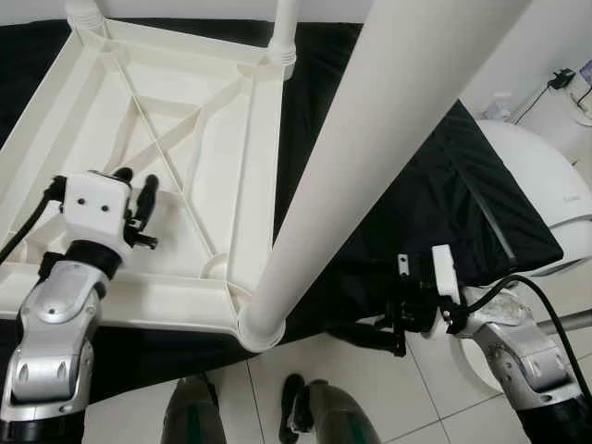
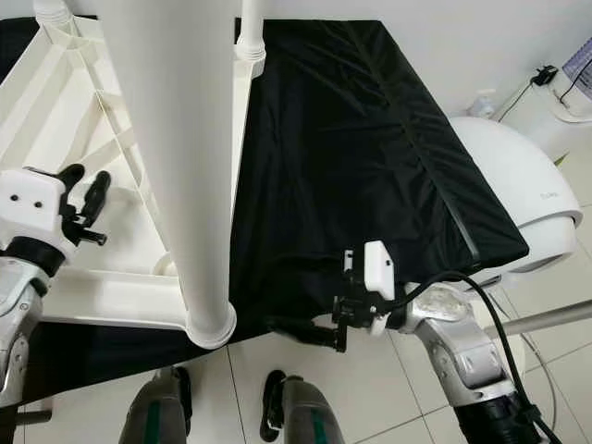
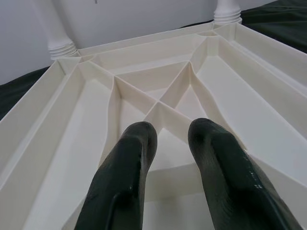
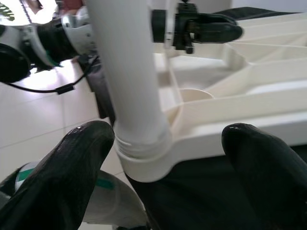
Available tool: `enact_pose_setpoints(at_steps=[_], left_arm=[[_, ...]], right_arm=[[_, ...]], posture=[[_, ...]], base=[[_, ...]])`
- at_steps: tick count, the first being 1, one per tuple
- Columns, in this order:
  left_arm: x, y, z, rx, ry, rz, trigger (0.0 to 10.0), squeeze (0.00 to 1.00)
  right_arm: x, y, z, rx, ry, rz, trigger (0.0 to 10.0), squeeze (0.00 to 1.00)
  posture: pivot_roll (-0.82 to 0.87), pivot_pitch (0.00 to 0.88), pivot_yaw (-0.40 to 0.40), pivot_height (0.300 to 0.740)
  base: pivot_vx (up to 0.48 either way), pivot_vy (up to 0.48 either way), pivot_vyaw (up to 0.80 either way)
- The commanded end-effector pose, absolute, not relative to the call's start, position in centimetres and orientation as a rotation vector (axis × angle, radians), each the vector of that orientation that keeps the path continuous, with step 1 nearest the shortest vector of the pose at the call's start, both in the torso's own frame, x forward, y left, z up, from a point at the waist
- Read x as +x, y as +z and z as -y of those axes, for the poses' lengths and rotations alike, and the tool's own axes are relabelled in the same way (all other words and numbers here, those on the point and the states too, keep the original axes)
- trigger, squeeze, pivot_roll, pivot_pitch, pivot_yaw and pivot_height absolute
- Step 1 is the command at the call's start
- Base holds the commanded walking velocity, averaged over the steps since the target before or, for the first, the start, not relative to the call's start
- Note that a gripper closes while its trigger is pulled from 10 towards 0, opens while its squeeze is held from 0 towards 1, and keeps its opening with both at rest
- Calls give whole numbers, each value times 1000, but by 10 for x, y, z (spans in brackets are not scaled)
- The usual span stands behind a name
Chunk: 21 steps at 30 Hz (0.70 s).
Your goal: Building children table
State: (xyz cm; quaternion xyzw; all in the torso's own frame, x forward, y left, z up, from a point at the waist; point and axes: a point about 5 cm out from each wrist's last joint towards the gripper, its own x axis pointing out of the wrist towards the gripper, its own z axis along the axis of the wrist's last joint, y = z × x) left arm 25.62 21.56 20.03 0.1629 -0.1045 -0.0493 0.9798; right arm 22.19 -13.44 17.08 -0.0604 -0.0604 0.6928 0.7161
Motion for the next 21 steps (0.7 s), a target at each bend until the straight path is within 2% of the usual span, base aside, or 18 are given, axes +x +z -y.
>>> enact_pose_setpoints(at_steps=[1,7,11,21], left_arm=[[256,199,-215,337,-130,204,10000,0],[256,200,-216,338,-124,209,10000,0],[256,201,-220,341,-97,219,10000,0],[255,202,-221,335,-79,224,10000,0]], right_arm=[[220,170,131,-145,1583,132,10000,0],[220,170,125,-157,1644,153,10000,0],[226,170,107,-172,1733,176,10000,0],[230,168,86,-166,1753,222,10000,0]], posture=[[128,169,-113,740],[144,161,-128,740],[156,155,-139,740],[163,156,-152,740]], base=[[0,0,0],[0,0,0],[0,0,0],[0,0,0]])
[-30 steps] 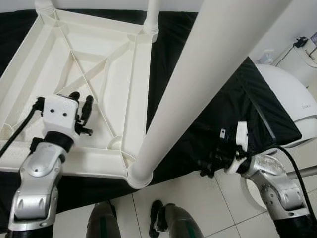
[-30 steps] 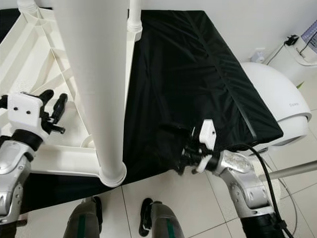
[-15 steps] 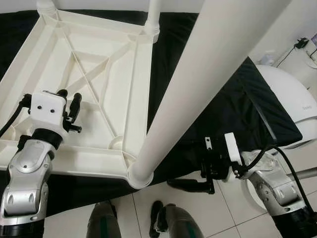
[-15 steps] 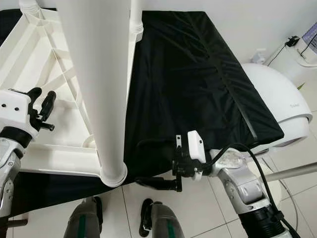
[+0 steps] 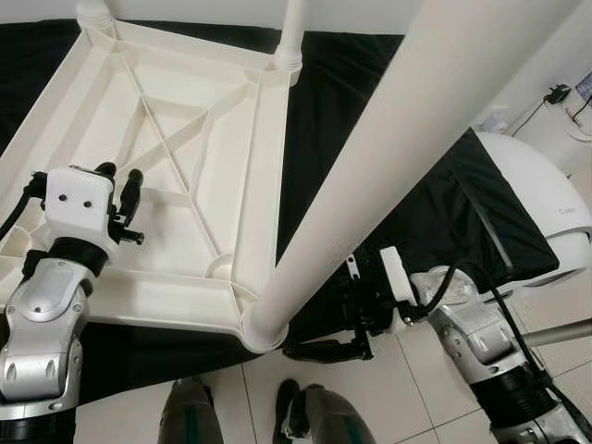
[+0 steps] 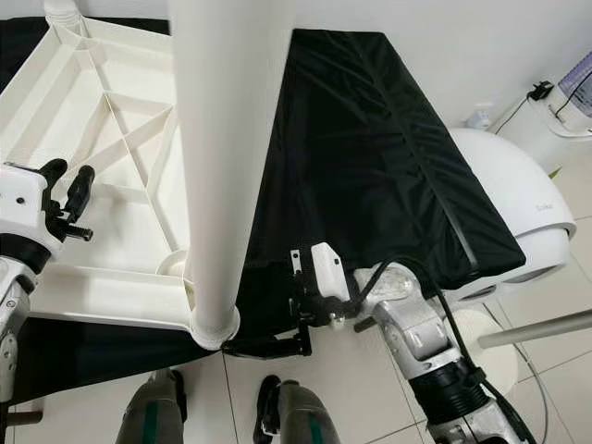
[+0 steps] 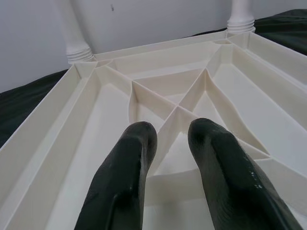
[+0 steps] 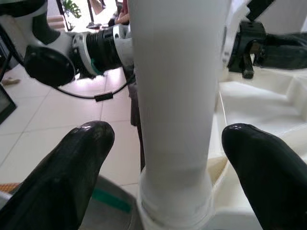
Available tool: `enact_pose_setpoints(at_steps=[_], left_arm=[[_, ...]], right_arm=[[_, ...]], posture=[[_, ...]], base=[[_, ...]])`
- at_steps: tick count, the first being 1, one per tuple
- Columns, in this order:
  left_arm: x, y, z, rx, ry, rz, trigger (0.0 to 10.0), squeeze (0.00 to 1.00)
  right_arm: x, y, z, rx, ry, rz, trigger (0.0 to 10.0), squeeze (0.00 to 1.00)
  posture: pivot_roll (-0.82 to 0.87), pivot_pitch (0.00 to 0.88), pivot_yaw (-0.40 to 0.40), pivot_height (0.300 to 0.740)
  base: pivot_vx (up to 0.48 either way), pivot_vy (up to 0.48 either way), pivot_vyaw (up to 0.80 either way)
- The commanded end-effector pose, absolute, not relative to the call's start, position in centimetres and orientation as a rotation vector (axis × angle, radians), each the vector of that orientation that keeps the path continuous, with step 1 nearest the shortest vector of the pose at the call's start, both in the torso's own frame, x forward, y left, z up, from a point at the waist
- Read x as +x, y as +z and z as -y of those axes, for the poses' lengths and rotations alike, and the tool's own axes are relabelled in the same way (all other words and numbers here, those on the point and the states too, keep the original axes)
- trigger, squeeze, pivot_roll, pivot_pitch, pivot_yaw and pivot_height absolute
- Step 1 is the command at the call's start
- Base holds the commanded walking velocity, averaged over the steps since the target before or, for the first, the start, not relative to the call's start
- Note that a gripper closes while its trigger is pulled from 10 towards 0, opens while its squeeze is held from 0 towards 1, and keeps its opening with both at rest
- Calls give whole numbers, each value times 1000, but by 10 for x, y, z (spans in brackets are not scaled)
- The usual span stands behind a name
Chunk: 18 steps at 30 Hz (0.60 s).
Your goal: Building children table
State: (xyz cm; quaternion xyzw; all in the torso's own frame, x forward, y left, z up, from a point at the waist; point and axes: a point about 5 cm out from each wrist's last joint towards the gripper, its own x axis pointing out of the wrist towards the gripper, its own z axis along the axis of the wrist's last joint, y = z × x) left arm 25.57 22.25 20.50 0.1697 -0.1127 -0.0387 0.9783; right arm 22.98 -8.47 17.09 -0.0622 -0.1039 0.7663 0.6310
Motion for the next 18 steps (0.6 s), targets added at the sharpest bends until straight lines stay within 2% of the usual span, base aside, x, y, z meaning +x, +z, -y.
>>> enact_pose_setpoints(at_steps=[1,11,18], left_arm=[[255,203,-222,334,-76,224,10000,0],[254,204,-223,334,-60,230,10000,0],[254,205,-223,334,-56,235,10000,0]], right_arm=[[232,167,81,-163,1741,237,10000,0],[246,169,52,-67,1556,318,10000,0],[248,170,52,-6,1417,335,10000,0]], posture=[[168,153,-154,740],[177,146,-158,740],[173,147,-158,740]], base=[[0,0,0],[0,0,0],[0,0,0]])
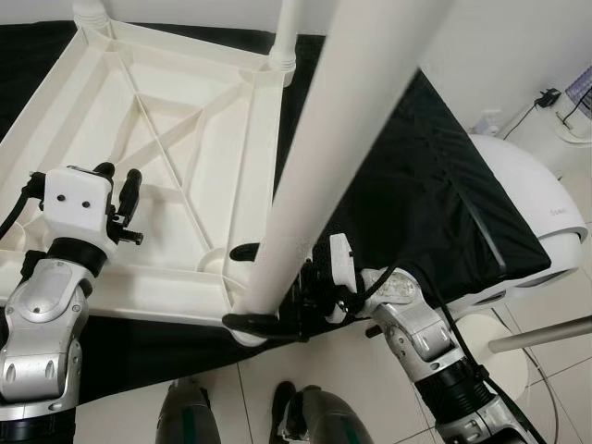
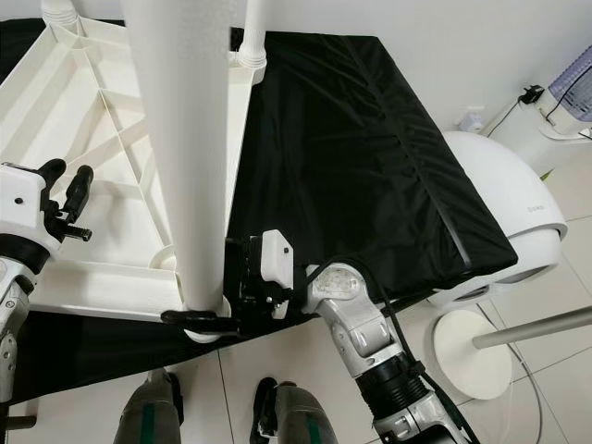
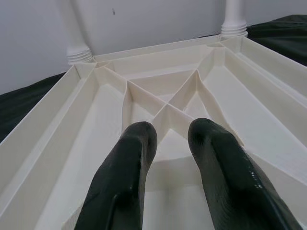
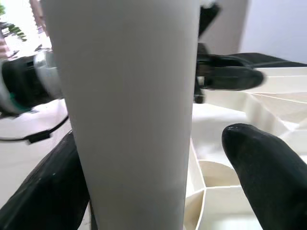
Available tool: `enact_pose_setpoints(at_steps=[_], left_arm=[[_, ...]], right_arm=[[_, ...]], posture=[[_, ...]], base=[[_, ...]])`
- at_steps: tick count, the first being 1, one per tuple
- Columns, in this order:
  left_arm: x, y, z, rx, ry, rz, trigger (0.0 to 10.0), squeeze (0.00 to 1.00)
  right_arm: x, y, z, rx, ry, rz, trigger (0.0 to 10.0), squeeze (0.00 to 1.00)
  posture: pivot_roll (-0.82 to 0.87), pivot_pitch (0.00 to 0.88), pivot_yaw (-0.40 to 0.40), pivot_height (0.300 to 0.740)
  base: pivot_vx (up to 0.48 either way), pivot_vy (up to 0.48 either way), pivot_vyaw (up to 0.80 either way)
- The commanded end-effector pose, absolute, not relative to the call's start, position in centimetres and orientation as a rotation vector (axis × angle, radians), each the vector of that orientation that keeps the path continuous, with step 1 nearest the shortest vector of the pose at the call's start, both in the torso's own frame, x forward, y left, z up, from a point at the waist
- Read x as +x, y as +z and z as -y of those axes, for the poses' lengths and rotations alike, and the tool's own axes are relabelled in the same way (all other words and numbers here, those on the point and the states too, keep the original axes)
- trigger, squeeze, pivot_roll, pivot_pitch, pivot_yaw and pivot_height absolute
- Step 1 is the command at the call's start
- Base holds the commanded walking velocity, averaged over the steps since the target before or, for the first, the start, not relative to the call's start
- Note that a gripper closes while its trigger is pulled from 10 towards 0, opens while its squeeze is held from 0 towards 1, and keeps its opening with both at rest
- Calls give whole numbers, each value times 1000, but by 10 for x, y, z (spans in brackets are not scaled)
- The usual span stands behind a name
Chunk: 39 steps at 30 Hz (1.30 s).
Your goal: Building children table
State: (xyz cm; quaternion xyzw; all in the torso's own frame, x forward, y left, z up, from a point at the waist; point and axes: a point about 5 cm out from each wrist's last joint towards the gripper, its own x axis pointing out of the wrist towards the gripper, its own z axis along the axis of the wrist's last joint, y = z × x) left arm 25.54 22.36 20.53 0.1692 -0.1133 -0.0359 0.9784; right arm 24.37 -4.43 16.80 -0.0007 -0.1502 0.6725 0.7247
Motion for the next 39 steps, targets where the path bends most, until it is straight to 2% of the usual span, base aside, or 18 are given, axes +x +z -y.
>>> enact_pose_setpoints(at_steps=[1,4,6,9,14,16,18,22,26,34,39], left_arm=[[255,205,-223,333,-57,235,10000,0],[254,206,-223,332,-59,235,10000,0],[255,206,-223,330,-63,234,10000,0],[255,206,-223,330,-63,234,10000,0],[260,207,-219,329,-84,235,10000,0],[260,207,-219,329,-84,235,10000,0],[263,209,-216,324,-103,240,10000,0],[264,209,-214,323,-111,242,10000,0],[264,210,-210,322,-130,246,10000,0],[263,210,-208,321,-138,245,10000,0],[262,210,-207,322,-150,238,10000,0]], right_arm=[[247,170,57,2,1393,335,10000,0],[245,171,62,7,1374,334,10000,0],[244,172,81,3,1317,329,10000,0],[244,172,81,3,1317,329,10000,0],[250,174,109,-28,1231,320,10000,0],[250,174,109,-28,1231,320,10000,0],[259,176,125,-65,1150,324,10000,0],[263,177,132,-77,1116,324,10000,0],[282,176,157,-120,979,295,10000,0],[294,176,171,-136,858,286,10000,0],[307,179,189,-130,706,288,10000,0]], posture=[[169,150,-156,740],[163,152,-151,740],[151,153,-141,740],[151,153,-141,740],[131,153,-126,740],[131,153,-126,740],[120,154,-116,740],[117,154,-115,740],[112,157,-117,740],[113,160,-119,740],[114,163,-118,740]], base=[[0,0,0],[0,0,0],[0,0,0],[0,0,0],[0,0,0],[0,0,0],[0,0,0],[0,0,0],[0,0,0],[0,0,0],[0,0,0]])
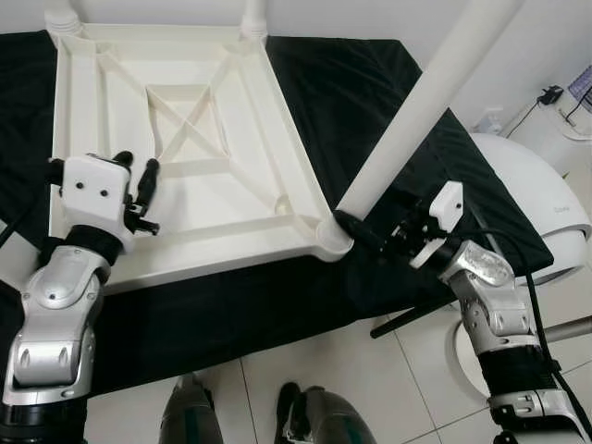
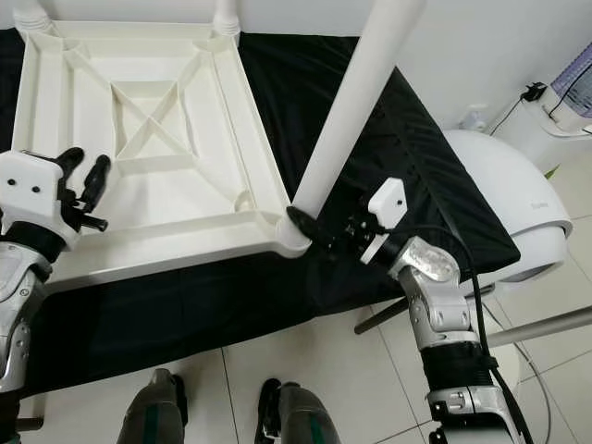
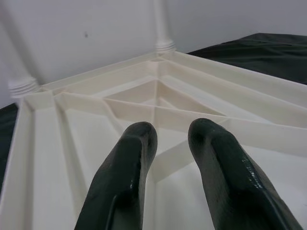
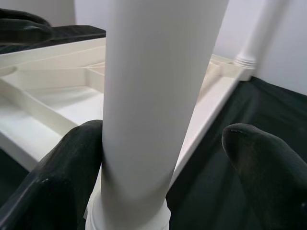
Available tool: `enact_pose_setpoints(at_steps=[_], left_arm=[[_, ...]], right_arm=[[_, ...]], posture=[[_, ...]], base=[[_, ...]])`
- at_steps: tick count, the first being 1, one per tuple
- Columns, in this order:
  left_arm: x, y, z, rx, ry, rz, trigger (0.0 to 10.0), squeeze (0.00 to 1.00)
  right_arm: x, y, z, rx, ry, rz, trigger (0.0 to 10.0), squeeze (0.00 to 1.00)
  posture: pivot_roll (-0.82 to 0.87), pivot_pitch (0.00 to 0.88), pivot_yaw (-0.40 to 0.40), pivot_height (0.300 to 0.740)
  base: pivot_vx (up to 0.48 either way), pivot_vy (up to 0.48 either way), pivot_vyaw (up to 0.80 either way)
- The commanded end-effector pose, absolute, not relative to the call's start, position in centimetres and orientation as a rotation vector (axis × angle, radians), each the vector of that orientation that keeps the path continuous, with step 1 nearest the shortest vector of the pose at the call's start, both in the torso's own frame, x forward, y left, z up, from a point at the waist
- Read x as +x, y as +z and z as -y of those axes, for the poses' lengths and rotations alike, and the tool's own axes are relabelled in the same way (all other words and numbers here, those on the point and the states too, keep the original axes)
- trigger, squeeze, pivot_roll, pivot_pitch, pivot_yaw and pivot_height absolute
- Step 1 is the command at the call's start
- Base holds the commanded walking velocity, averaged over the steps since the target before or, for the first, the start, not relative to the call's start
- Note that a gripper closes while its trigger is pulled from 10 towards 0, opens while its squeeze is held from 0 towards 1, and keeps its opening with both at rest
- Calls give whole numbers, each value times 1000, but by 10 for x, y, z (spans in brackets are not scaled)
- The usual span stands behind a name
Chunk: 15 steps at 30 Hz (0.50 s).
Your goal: Building children table
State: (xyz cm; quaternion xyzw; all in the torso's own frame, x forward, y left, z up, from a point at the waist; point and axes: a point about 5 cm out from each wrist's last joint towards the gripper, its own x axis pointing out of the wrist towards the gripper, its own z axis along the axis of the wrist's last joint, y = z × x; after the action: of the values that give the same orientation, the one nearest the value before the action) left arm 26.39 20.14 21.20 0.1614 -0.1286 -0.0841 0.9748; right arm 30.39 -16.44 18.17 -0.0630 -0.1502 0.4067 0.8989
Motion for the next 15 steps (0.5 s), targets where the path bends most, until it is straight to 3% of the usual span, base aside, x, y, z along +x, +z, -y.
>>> enact_pose_setpoints(at_steps=[1,7,15], left_arm=[[262,210,-207,322,-152,236,10000,0],[263,208,-207,334,-166,221,10000,0],[263,211,-204,330,-211,210,10000,0]], right_arm=[[309,179,193,-126,681,288,10000,0],[312,177,201,-125,643,289,10000,0],[296,177,177,-74,767,327,10000,0]], posture=[[114,164,-119,740],[113,166,-120,740],[116,164,-116,740]], base=[[0,0,0],[0,0,0],[0,0,0]])
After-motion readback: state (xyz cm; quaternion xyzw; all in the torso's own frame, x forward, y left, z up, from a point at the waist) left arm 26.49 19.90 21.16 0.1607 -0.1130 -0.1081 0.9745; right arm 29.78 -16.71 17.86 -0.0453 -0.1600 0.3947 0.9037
